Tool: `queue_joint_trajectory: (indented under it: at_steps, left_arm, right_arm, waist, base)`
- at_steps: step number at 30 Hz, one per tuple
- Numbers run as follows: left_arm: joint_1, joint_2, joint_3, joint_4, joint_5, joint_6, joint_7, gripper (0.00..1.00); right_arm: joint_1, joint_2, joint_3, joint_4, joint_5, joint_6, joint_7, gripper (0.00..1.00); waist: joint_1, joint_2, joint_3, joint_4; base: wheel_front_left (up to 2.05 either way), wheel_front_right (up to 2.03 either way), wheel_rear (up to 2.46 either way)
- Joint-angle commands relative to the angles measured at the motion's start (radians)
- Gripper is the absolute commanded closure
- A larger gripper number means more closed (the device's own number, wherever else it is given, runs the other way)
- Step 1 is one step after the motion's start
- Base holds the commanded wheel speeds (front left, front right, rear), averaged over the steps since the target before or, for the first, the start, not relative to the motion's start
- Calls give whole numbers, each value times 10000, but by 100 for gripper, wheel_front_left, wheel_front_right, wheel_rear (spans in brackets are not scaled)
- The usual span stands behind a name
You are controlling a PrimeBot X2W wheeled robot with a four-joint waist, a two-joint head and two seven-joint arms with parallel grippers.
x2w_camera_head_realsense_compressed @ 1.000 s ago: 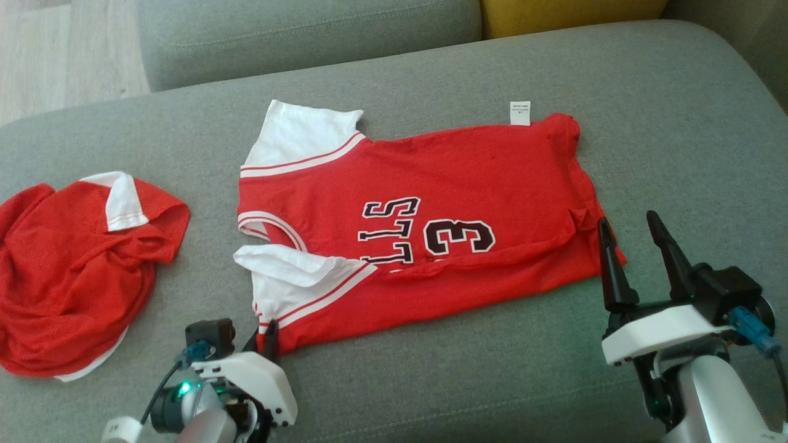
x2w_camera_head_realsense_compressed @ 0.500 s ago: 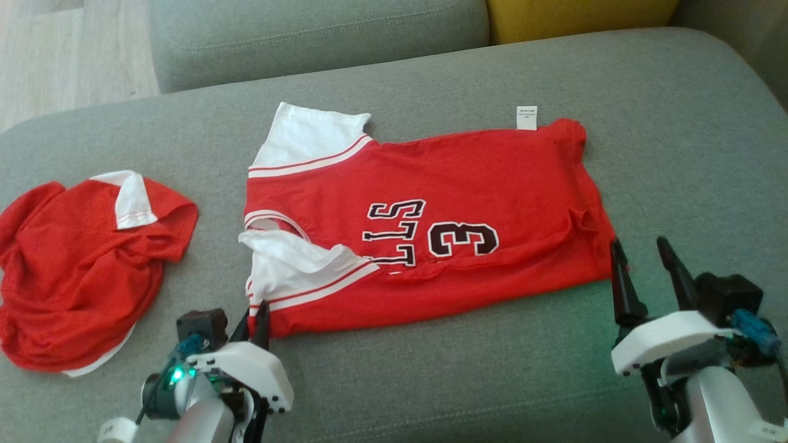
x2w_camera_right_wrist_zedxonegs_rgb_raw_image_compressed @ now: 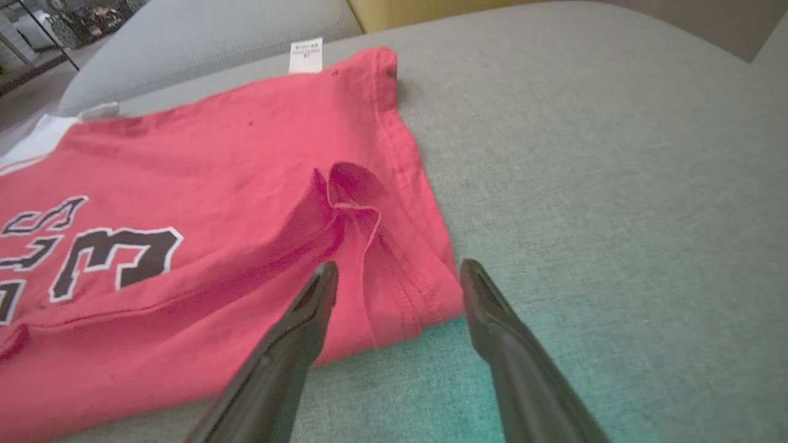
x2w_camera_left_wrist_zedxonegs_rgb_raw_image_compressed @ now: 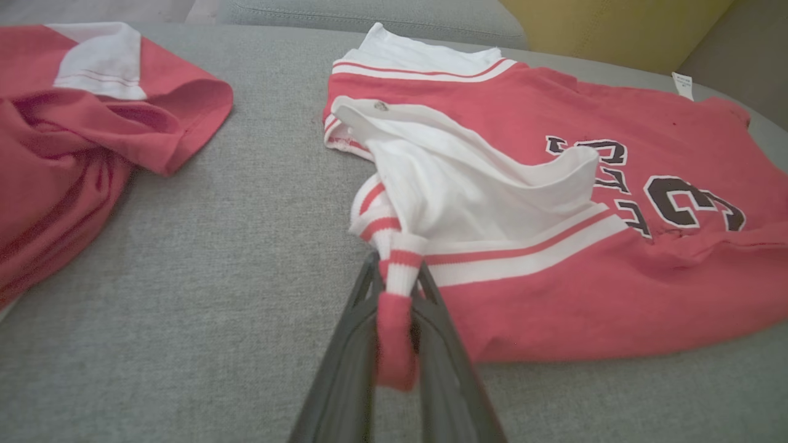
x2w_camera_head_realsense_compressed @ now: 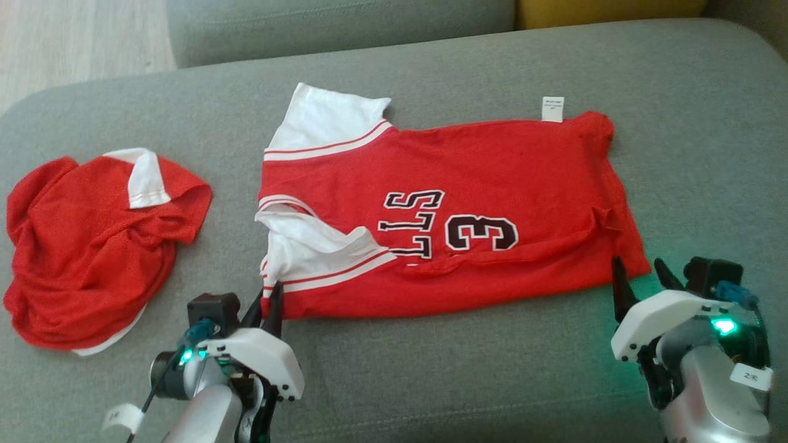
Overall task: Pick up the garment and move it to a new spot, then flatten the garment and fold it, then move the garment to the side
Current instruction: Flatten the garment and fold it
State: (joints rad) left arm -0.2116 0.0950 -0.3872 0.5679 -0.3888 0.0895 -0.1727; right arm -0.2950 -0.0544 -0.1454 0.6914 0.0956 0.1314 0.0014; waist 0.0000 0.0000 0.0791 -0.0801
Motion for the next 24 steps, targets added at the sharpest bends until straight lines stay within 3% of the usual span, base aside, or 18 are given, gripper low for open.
queue_joint_trajectory:
  at_steps: [1,16,17,18,24]
  left_arm:
    - [-341,214,250,-418,48,78,10,100]
    - [-349,436,50,-923,52,107,317,100]
    - [-349,458,38,-931,53,109,338,100]
    - [-345,479,27,-932,54,114,358,100]
    - [-95,636,-121,-774,50,60,532,100]
  right_arm:
    - [-499,36,116,105,-214,-7,-69,0]
    - [-1811,40,-1572,2546,-1518,-7,-771,0]
    - [-1892,40,-1584,2680,-1545,-7,-769,42]
    - [-1967,40,-1582,2797,-1558,-7,-784,98]
    - [-2097,-134,-1249,3391,-1485,-7,-838,100]
  waist:
    - [0,0,97,105]
    - [0,0,536,444]
    - [0,0,553,459]
    - [0,0,554,471]
    - [0,0,215,486]
  base:
    - [0,0,0]
    - [0,0,0]
    - [0,0,0]
    - [0,0,0]
    - [0,0,0]
